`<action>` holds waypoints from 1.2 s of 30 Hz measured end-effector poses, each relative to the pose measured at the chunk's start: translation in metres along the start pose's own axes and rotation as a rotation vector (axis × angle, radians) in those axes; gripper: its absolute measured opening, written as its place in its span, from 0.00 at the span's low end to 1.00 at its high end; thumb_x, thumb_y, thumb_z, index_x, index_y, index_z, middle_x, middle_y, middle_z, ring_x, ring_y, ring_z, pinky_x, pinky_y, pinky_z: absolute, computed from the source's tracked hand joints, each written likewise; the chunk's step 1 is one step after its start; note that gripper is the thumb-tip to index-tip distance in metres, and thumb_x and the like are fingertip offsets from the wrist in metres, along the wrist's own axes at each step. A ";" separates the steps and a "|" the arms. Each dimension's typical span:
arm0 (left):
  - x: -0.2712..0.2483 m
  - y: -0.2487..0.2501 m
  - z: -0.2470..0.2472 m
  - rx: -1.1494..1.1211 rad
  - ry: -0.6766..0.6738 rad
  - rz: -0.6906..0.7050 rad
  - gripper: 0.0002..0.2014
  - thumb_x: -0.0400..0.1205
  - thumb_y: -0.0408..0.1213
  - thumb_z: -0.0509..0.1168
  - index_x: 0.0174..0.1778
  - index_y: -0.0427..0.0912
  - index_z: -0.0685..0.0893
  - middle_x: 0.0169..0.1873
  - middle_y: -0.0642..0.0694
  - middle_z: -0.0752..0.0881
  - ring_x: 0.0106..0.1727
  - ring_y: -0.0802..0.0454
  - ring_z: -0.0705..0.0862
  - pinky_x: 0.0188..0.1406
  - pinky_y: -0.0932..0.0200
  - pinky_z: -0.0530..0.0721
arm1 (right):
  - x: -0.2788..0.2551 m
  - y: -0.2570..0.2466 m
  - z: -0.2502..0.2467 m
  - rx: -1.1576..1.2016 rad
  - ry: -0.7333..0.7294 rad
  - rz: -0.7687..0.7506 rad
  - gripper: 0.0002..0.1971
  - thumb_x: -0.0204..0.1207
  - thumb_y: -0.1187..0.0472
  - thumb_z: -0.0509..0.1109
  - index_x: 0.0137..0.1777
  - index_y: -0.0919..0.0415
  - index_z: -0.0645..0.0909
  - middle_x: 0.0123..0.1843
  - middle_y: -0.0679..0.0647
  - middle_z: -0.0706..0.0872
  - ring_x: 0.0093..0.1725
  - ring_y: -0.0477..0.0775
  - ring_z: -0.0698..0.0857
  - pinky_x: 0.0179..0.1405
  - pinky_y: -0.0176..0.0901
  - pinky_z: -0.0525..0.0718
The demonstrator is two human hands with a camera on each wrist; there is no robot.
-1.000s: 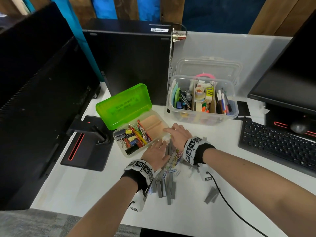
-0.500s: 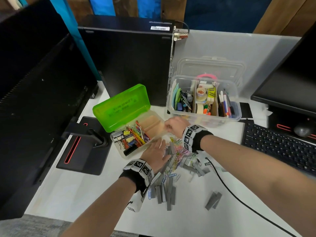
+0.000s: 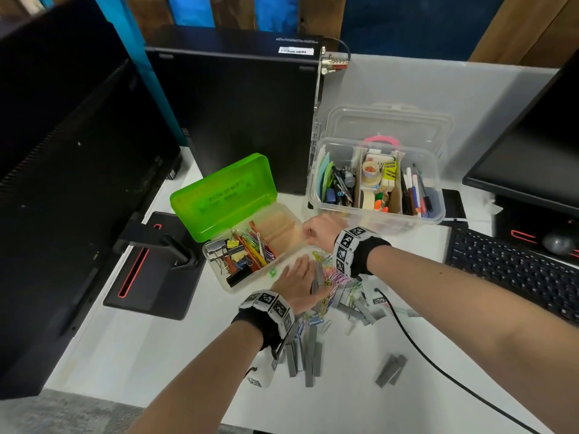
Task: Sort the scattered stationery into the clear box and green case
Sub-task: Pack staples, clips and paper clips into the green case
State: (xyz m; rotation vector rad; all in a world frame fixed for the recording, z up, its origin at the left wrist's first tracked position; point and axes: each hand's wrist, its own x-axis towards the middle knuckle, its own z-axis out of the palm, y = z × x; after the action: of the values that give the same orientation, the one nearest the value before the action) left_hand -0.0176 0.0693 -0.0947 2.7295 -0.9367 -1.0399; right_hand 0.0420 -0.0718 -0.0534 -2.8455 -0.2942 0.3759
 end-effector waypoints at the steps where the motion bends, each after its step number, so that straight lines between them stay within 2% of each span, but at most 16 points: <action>1: -0.003 -0.001 0.000 0.000 0.015 -0.025 0.42 0.83 0.66 0.38 0.83 0.38 0.36 0.83 0.38 0.35 0.84 0.44 0.36 0.82 0.45 0.40 | -0.001 -0.001 0.001 0.005 0.003 0.004 0.04 0.77 0.62 0.69 0.46 0.56 0.86 0.47 0.50 0.89 0.48 0.53 0.85 0.46 0.41 0.80; 6: -0.020 -0.010 0.007 -0.024 0.022 -0.291 0.43 0.83 0.67 0.37 0.83 0.36 0.36 0.83 0.36 0.38 0.84 0.37 0.40 0.82 0.41 0.40 | 0.002 -0.003 -0.006 0.027 0.009 0.016 0.06 0.77 0.64 0.67 0.47 0.58 0.86 0.48 0.53 0.88 0.50 0.55 0.84 0.48 0.43 0.79; 10: -0.025 -0.020 0.014 -0.115 -0.001 -0.386 0.46 0.81 0.70 0.39 0.83 0.38 0.34 0.83 0.37 0.37 0.84 0.37 0.38 0.82 0.41 0.39 | 0.005 -0.004 -0.009 0.046 -0.010 0.034 0.05 0.75 0.64 0.67 0.45 0.57 0.85 0.47 0.55 0.87 0.49 0.58 0.84 0.50 0.48 0.82; 13: -0.023 -0.023 0.017 -0.153 -0.022 -0.349 0.47 0.80 0.71 0.40 0.83 0.39 0.33 0.83 0.37 0.35 0.84 0.39 0.36 0.83 0.41 0.42 | 0.004 -0.005 -0.007 0.034 0.002 0.034 0.06 0.75 0.65 0.67 0.44 0.57 0.86 0.47 0.54 0.88 0.48 0.58 0.85 0.48 0.49 0.83; 18: -0.022 -0.006 0.016 -0.163 -0.046 -0.230 0.48 0.80 0.71 0.42 0.83 0.40 0.33 0.80 0.38 0.28 0.81 0.41 0.30 0.83 0.41 0.41 | 0.001 -0.003 -0.005 0.028 0.010 0.031 0.06 0.76 0.63 0.67 0.46 0.57 0.86 0.47 0.52 0.88 0.48 0.54 0.84 0.43 0.38 0.75; 23: -0.015 0.008 0.012 -0.174 -0.064 -0.091 0.44 0.82 0.69 0.43 0.83 0.46 0.33 0.81 0.39 0.30 0.82 0.40 0.32 0.82 0.42 0.42 | -0.003 -0.006 -0.003 0.026 0.004 0.039 0.06 0.76 0.63 0.67 0.45 0.56 0.86 0.45 0.50 0.88 0.48 0.52 0.85 0.44 0.38 0.77; 27: -0.005 0.005 0.005 -0.169 0.024 -0.113 0.41 0.84 0.64 0.43 0.84 0.43 0.37 0.82 0.39 0.33 0.83 0.41 0.35 0.82 0.42 0.44 | -0.003 -0.007 -0.004 0.048 0.005 0.042 0.08 0.76 0.65 0.66 0.47 0.60 0.87 0.47 0.52 0.89 0.49 0.53 0.85 0.45 0.37 0.76; 31: 0.011 0.003 -0.001 -0.126 0.147 -0.139 0.39 0.86 0.62 0.43 0.85 0.39 0.43 0.84 0.40 0.45 0.85 0.45 0.45 0.83 0.45 0.48 | 0.000 -0.004 -0.008 0.046 -0.001 0.026 0.08 0.75 0.65 0.66 0.45 0.59 0.88 0.46 0.52 0.89 0.49 0.54 0.85 0.46 0.37 0.77; 33: 0.020 0.002 -0.005 -0.141 0.162 -0.142 0.40 0.85 0.63 0.43 0.84 0.38 0.42 0.84 0.41 0.47 0.85 0.45 0.48 0.83 0.44 0.50 | 0.000 -0.003 -0.009 0.045 -0.015 0.018 0.09 0.75 0.66 0.65 0.46 0.59 0.88 0.48 0.52 0.89 0.50 0.53 0.85 0.46 0.36 0.74; 36: 0.034 0.001 -0.005 -0.152 0.154 -0.158 0.44 0.82 0.67 0.44 0.84 0.39 0.39 0.84 0.42 0.46 0.85 0.44 0.49 0.82 0.43 0.53 | 0.003 0.000 -0.007 0.071 -0.046 0.042 0.14 0.73 0.71 0.62 0.45 0.58 0.88 0.46 0.54 0.89 0.49 0.56 0.85 0.49 0.41 0.80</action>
State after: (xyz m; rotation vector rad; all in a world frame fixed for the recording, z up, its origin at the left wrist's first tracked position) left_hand 0.0049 0.0484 -0.1097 2.7433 -0.6027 -0.8679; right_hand 0.0466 -0.0731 -0.0475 -2.7799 -0.2261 0.4508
